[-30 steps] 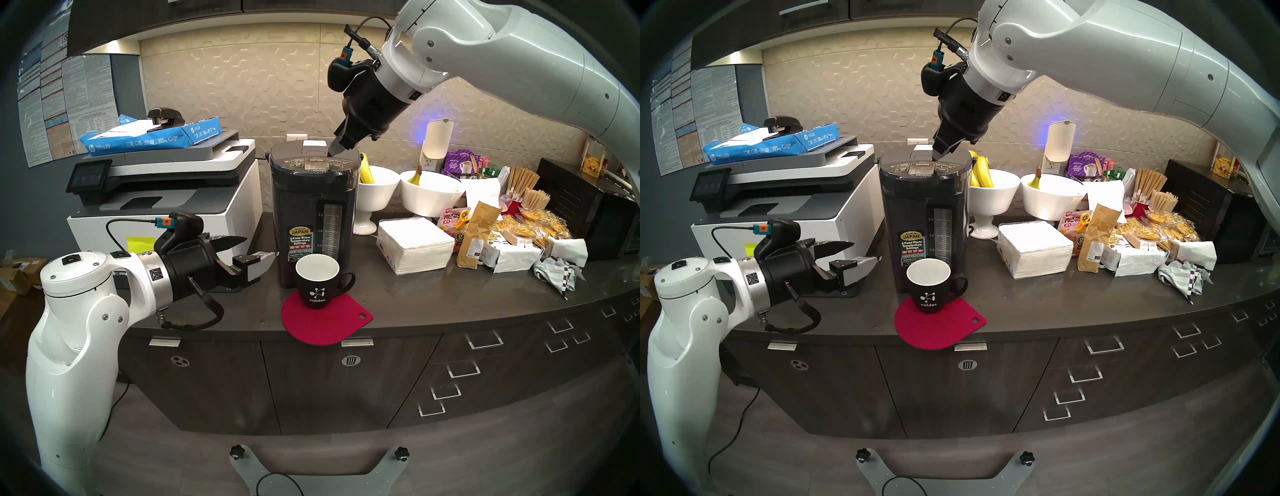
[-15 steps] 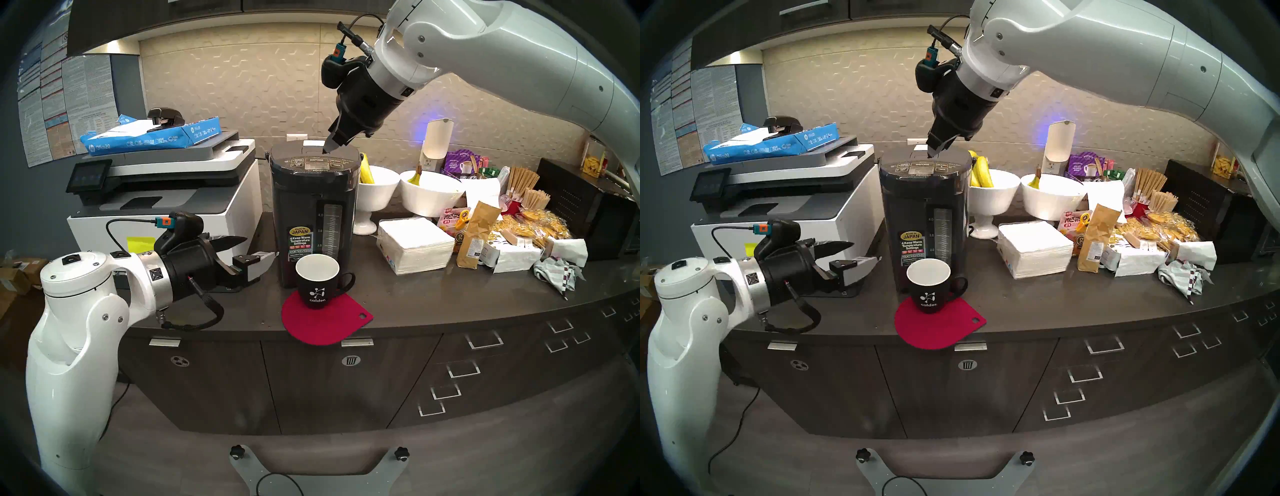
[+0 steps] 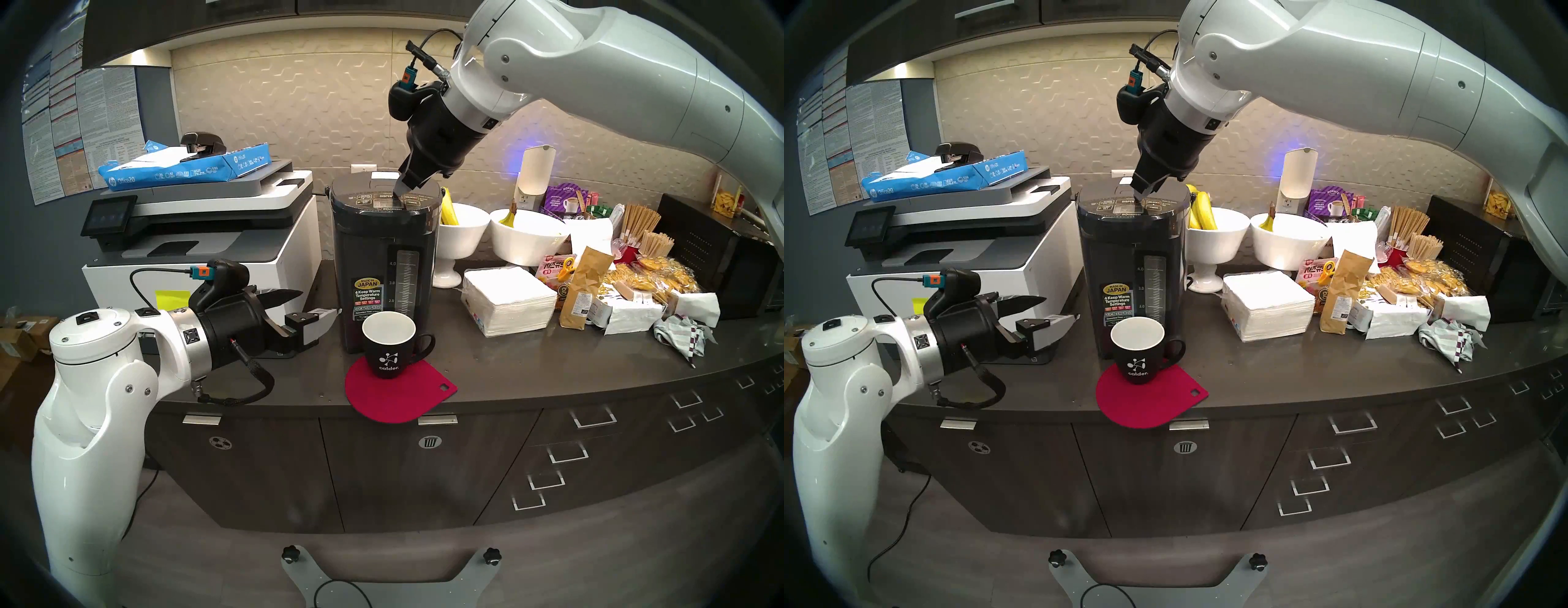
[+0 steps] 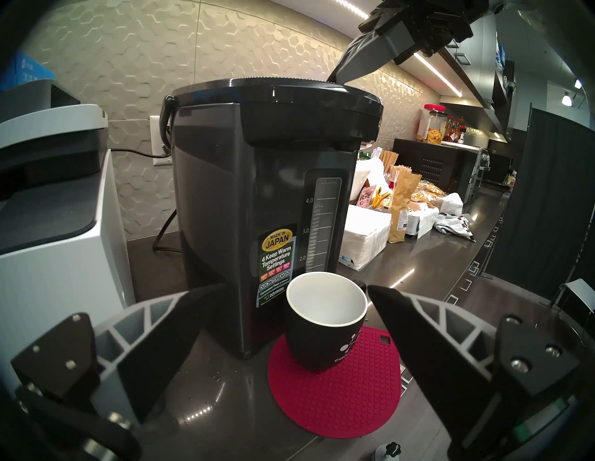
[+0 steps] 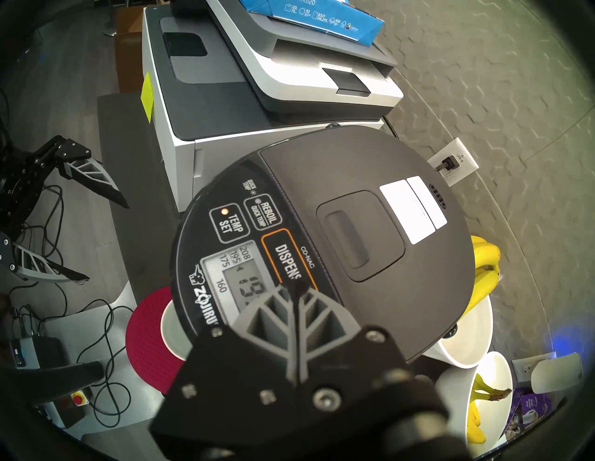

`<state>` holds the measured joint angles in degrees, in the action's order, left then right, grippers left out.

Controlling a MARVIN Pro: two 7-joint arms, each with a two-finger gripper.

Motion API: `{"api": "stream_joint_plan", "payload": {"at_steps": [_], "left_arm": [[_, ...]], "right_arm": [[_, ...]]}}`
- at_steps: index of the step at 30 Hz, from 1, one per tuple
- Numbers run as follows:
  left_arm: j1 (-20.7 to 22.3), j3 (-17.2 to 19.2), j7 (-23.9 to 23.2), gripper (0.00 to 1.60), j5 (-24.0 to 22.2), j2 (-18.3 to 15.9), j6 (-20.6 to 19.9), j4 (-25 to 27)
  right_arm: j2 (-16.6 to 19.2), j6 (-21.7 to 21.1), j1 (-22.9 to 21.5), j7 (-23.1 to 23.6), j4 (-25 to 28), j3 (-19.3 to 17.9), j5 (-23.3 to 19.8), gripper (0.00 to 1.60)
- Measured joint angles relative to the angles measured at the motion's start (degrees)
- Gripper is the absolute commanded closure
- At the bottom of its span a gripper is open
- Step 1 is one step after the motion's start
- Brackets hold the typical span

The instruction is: Press the water dispenser button and fill the cup

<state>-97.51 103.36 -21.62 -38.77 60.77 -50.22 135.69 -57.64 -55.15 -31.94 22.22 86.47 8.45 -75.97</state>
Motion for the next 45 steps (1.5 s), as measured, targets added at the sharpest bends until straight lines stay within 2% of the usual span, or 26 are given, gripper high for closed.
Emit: {"api": "stream_joint_plan", "payload": {"at_steps": [27, 45], "left_arm": [[0.0, 0.0, 0.0, 0.00, 0.0, 0.0, 0.0, 0.0], [0.0, 0.0, 0.0, 0.00, 0.0, 0.0, 0.0, 0.0]], "right_arm": [[0.2, 0.1, -0.4, -3.6, 1.7, 0.9, -2.6, 1.60], [-0.9, 0.1, -1.1, -2.5, 0.1, 1.9, -2.8, 1.60]]}}
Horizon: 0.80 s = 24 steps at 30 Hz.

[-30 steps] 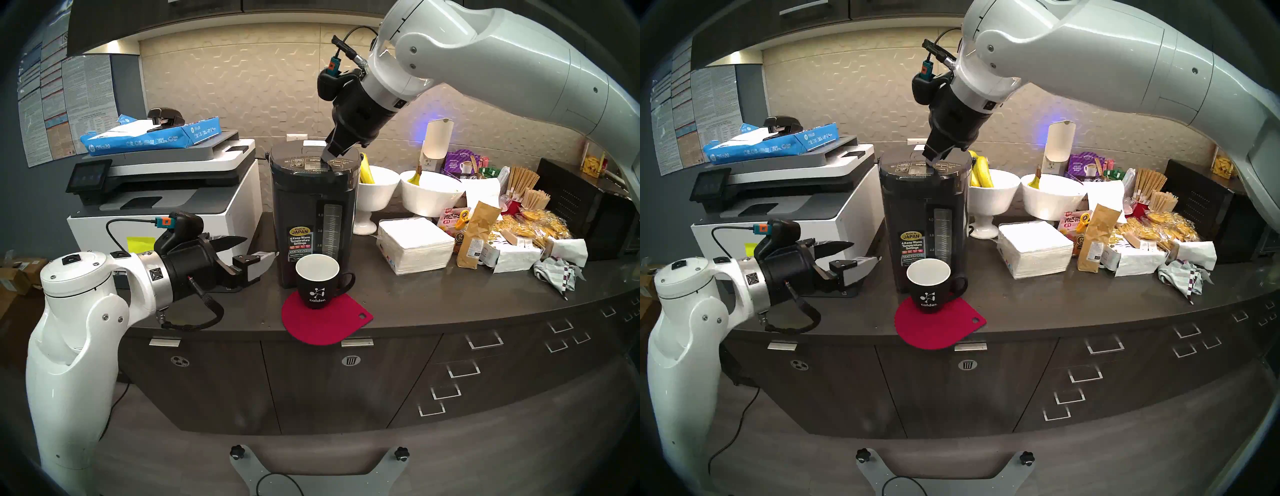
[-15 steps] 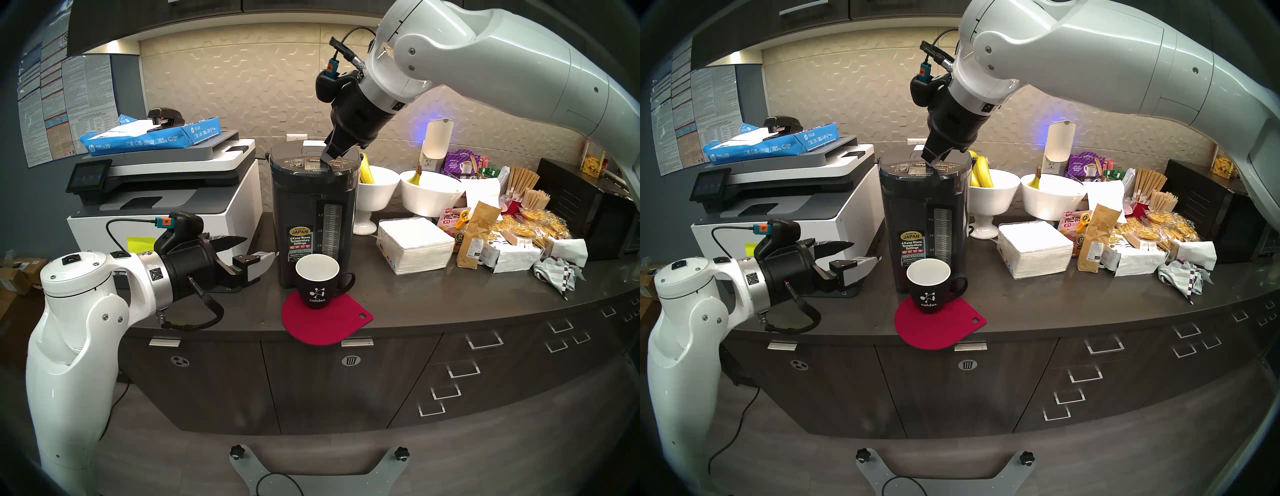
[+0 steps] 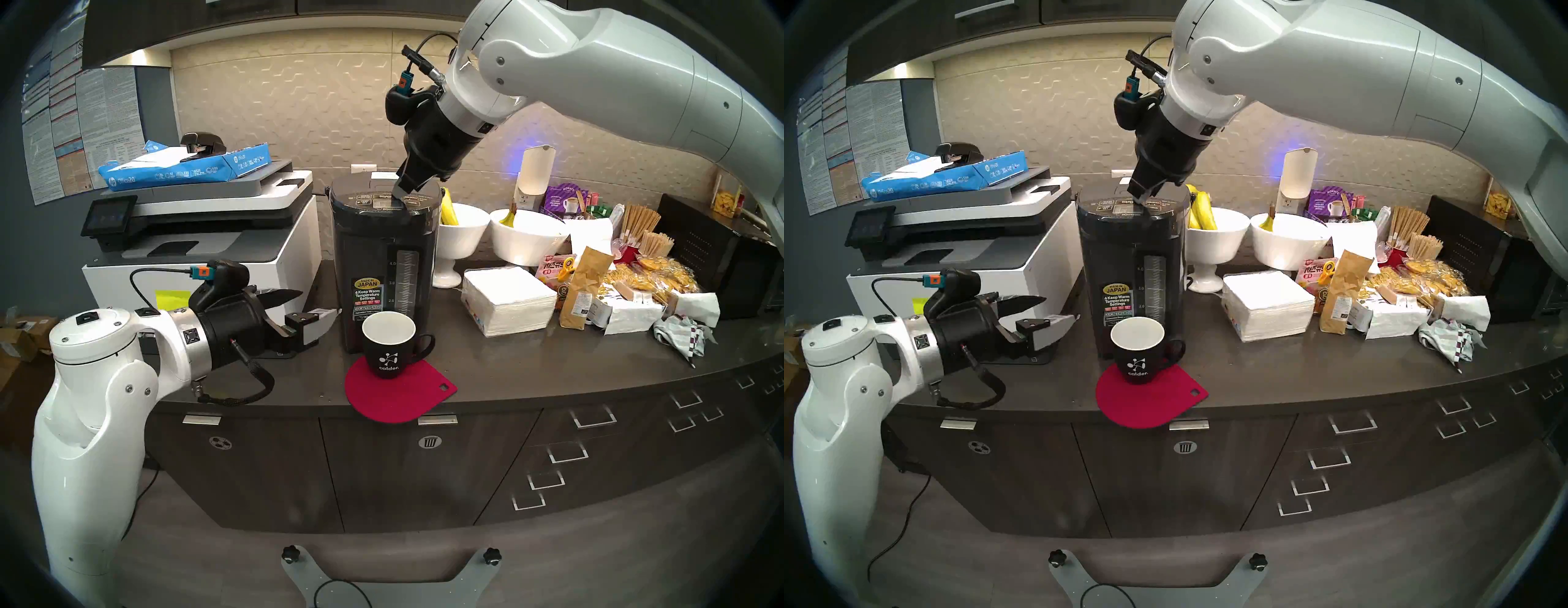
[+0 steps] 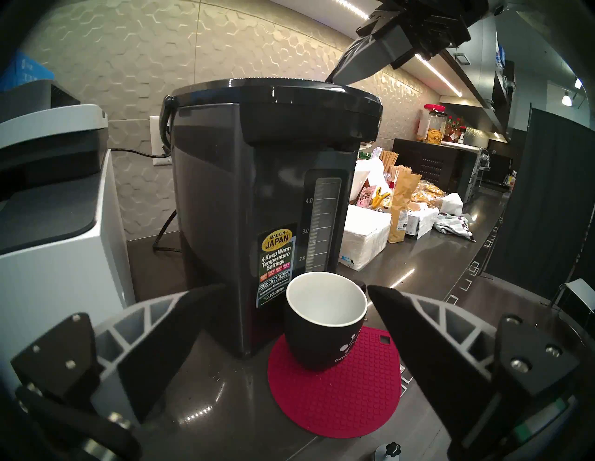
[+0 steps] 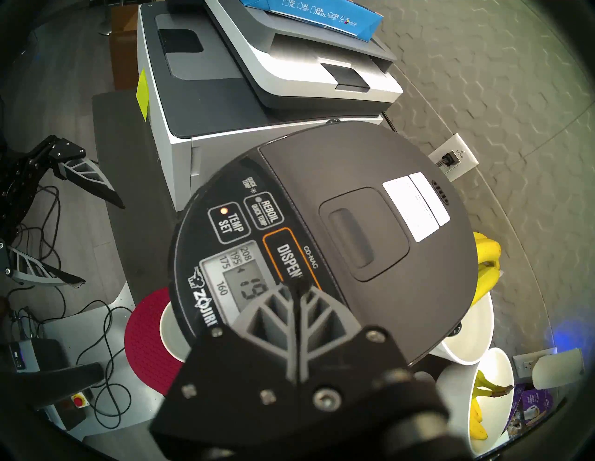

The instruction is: Press the water dispenser button and fill the cup

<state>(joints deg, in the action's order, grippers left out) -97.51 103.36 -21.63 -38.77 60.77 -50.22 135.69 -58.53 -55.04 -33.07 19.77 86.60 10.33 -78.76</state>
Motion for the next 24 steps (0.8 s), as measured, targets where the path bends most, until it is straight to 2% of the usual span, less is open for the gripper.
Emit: {"api": "stream_joint_plan", "payload": {"at_steps": [24], "left_arm": [[0.0, 0.0, 0.0, 0.00, 0.0, 0.0, 0.0, 0.0]], "right_arm": [[-0.6, 0.2, -0.9, 2.9, -0.1, 1.0, 3.4, 1.60]]}}
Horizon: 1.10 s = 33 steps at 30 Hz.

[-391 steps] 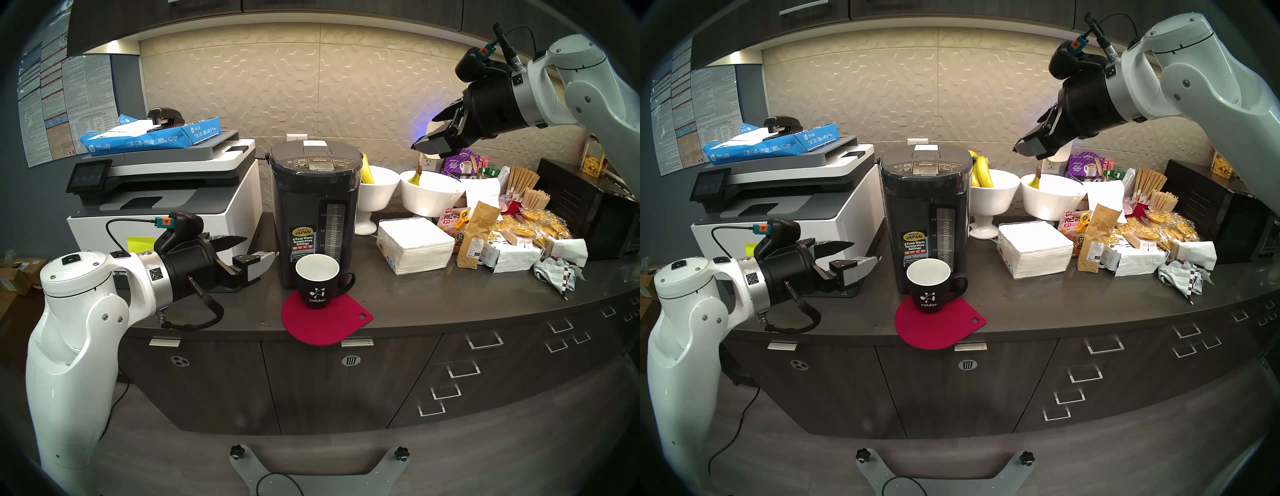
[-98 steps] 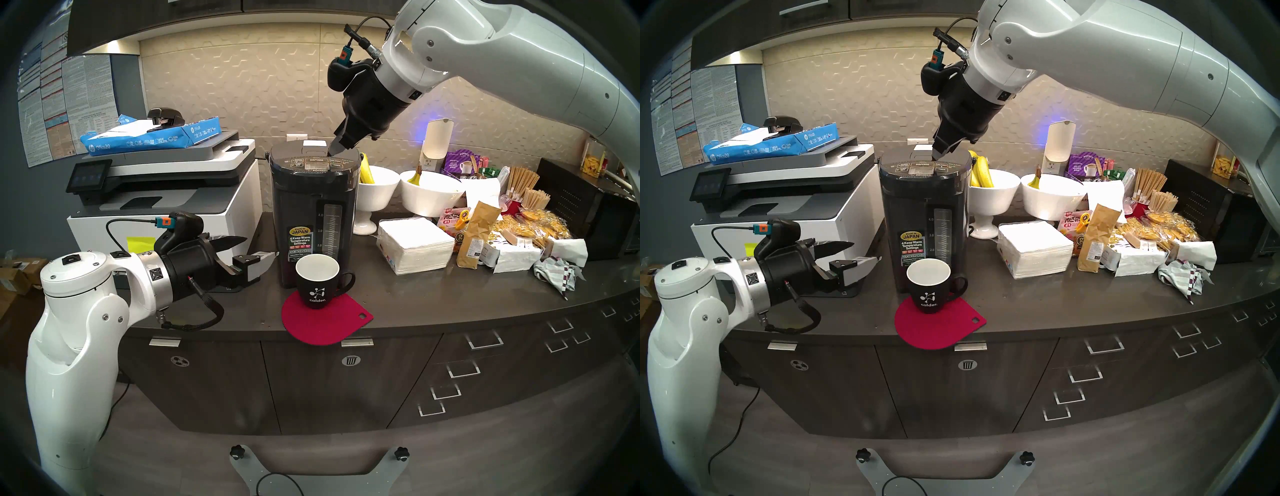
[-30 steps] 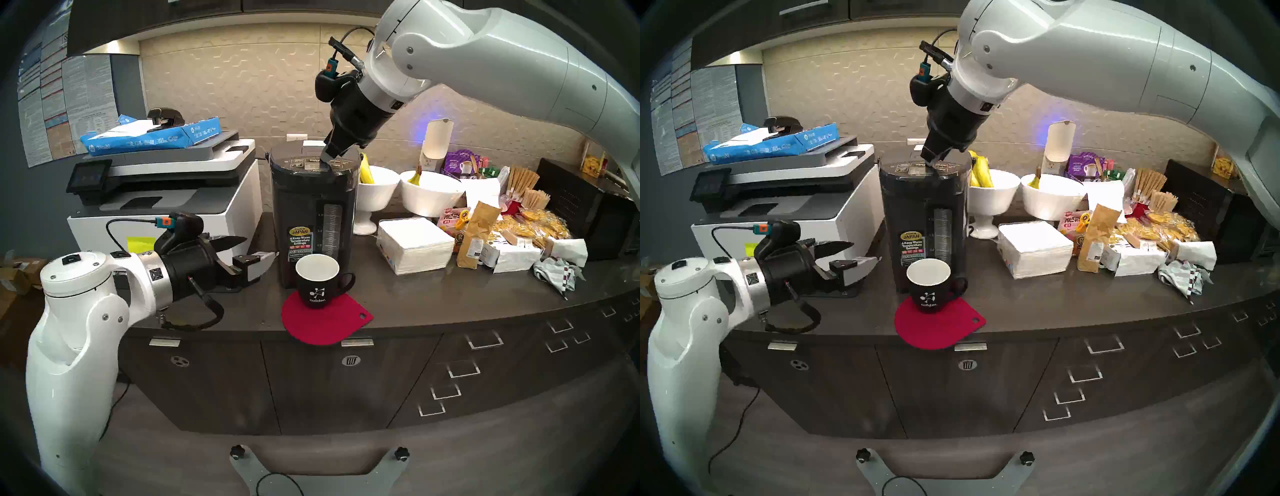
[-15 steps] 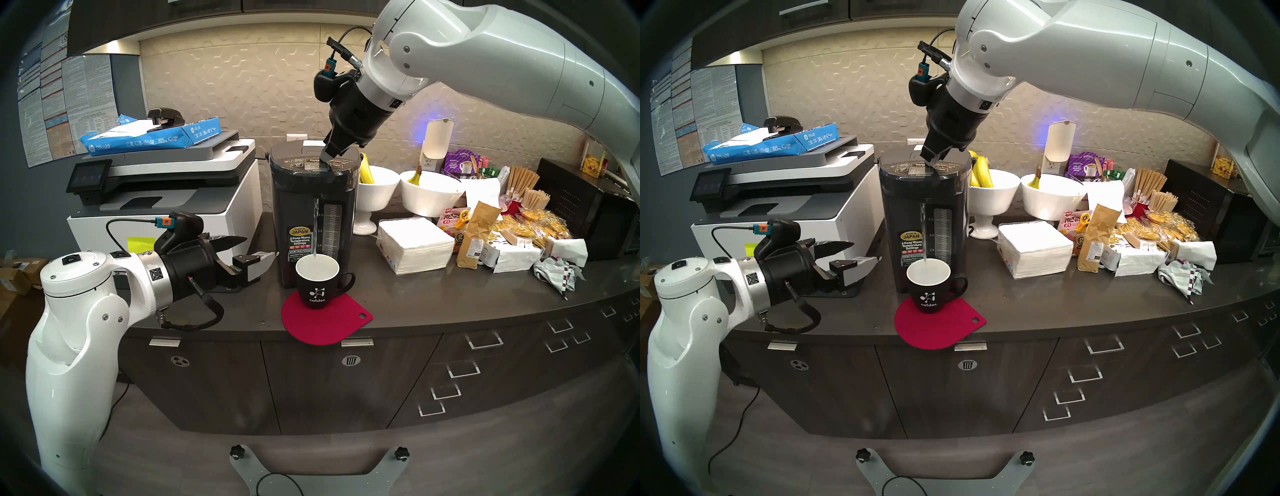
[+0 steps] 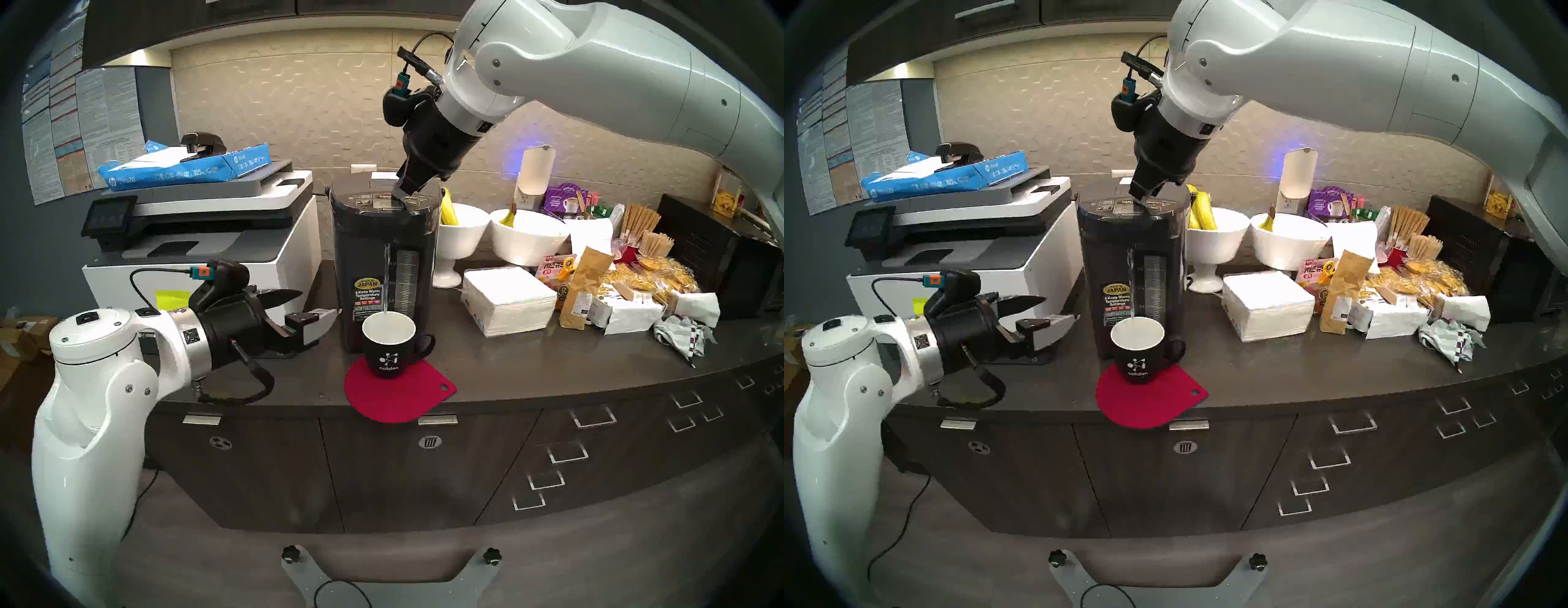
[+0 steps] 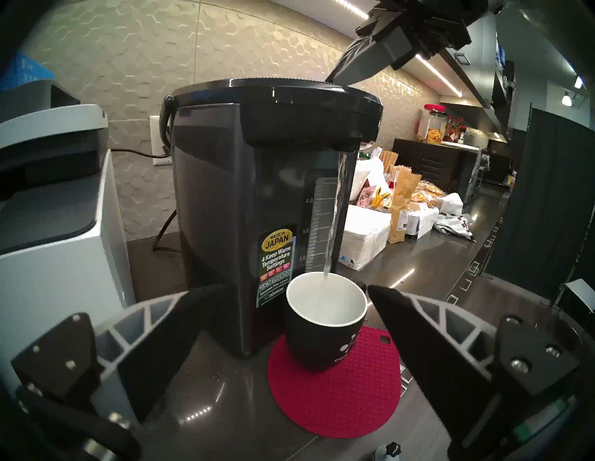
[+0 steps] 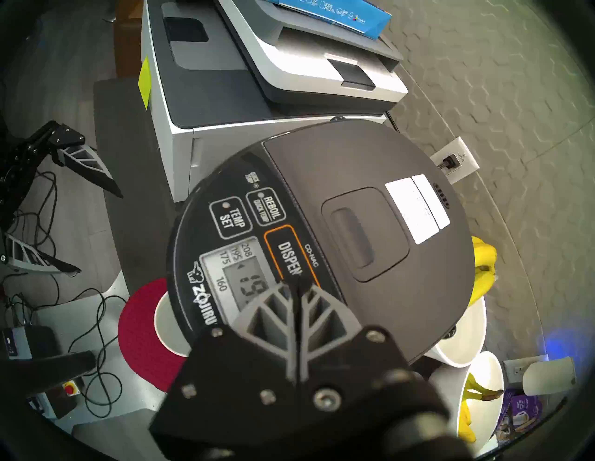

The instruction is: Press the water dispenser button and fill the cup

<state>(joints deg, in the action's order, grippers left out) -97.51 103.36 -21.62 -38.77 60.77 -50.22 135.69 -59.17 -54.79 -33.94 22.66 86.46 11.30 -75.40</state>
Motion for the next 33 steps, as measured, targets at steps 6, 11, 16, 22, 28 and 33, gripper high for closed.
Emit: {"api": "stream_joint_plan", "payload": {"at_steps": [6, 11, 16, 22, 28, 33], "left_arm": [[0.0, 0.0, 0.0, 0.00, 0.0, 0.0, 0.0, 0.0], [0.0, 0.0, 0.0, 0.00, 0.0, 0.0, 0.0, 0.0], [0.0, 0.0, 0.0, 0.00, 0.0, 0.0, 0.0, 0.0], [0.0, 0.0, 0.0, 0.00, 0.0, 0.0, 0.0, 0.0], [0.0, 0.0, 0.0, 0.00, 0.0, 0.0, 0.0, 0.0], [0.0, 0.0, 0.0, 0.00, 0.0, 0.0, 0.0, 0.0]], "right_arm": [[0.0, 0.0, 0.0, 0.3, -0.1, 0.0, 0.2, 1.60], [0.0, 0.0, 0.0, 0.5, -0.2, 0.0, 0.2, 1.60], [0.0, 0.0, 0.0, 0.5, -0.2, 0.0, 0.1, 1.60], [0.0, 0.0, 0.0, 0.6, -0.2, 0.0, 0.1, 1.60], [0.0, 0.1, 0.0, 0.6, -0.3, 0.0, 0.1, 1.60], [0.0, 0.1, 0.0, 0.6, -0.3, 0.1, 0.1, 1.60]]}}
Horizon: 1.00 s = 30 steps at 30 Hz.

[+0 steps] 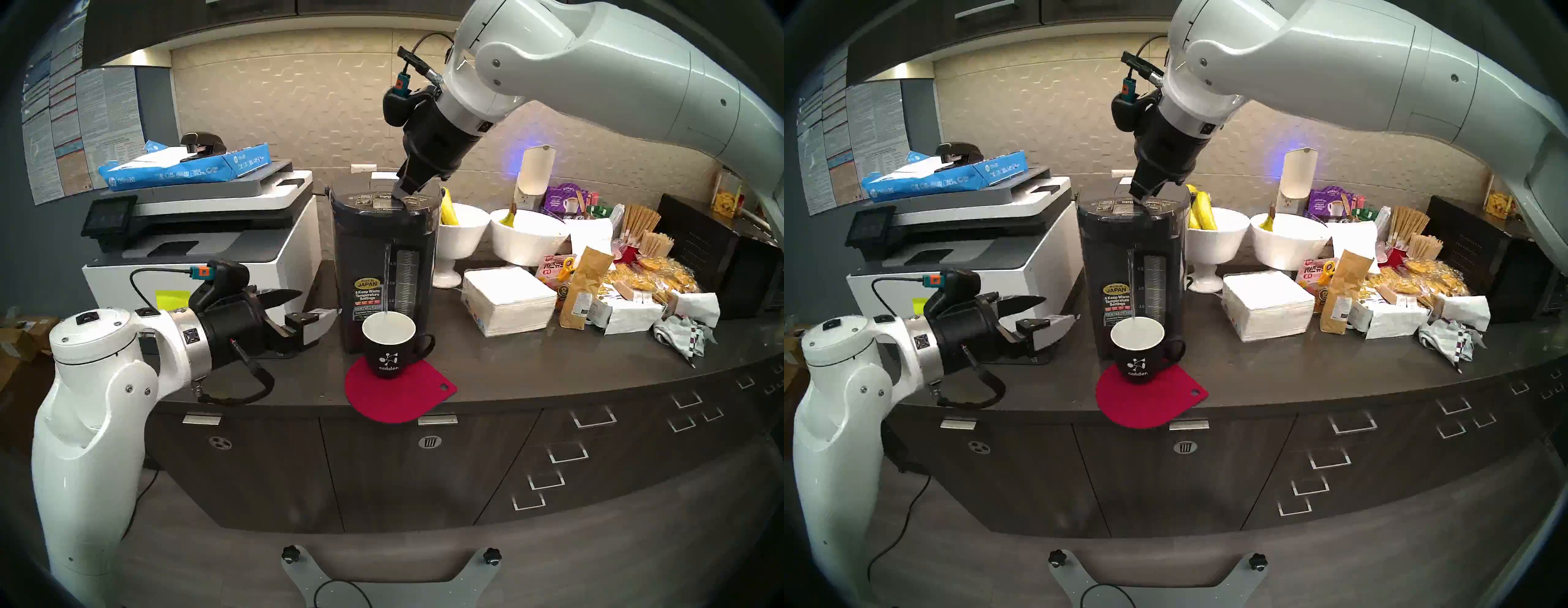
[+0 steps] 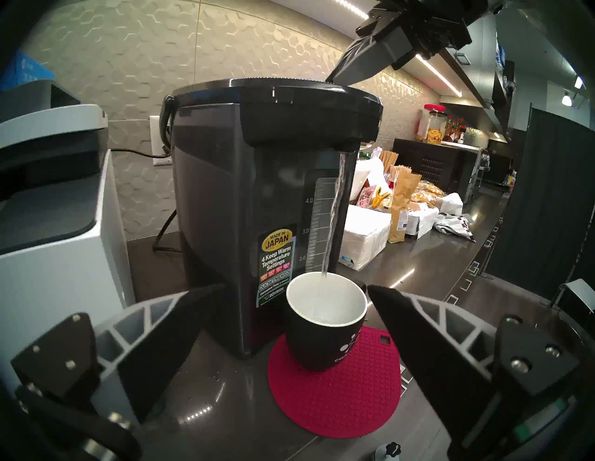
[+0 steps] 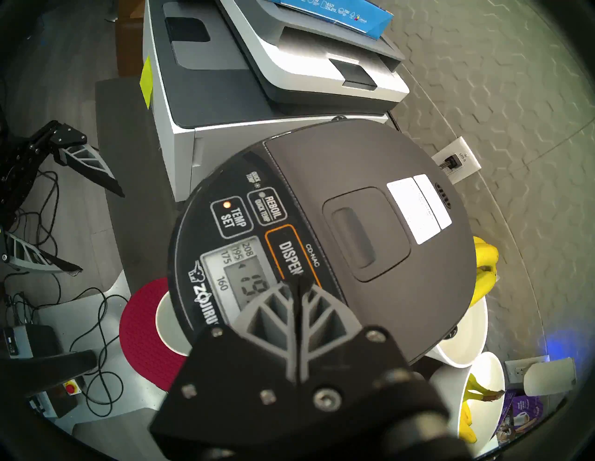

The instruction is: Press the water dispenser button and fill the cup

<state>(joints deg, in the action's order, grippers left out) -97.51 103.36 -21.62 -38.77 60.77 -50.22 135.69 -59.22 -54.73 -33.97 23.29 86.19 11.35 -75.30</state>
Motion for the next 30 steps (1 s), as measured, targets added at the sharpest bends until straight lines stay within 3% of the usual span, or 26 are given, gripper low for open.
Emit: {"api": "stream_joint_plan", "payload": {"at_steps": [30], "left_arm": [[0.0, 0.0, 0.0, 0.00, 0.0, 0.0, 0.0, 0.0]], "right_arm": [[0.0, 0.0, 0.0, 0.1, 0.0, 0.0, 0.0, 1.60]]}}
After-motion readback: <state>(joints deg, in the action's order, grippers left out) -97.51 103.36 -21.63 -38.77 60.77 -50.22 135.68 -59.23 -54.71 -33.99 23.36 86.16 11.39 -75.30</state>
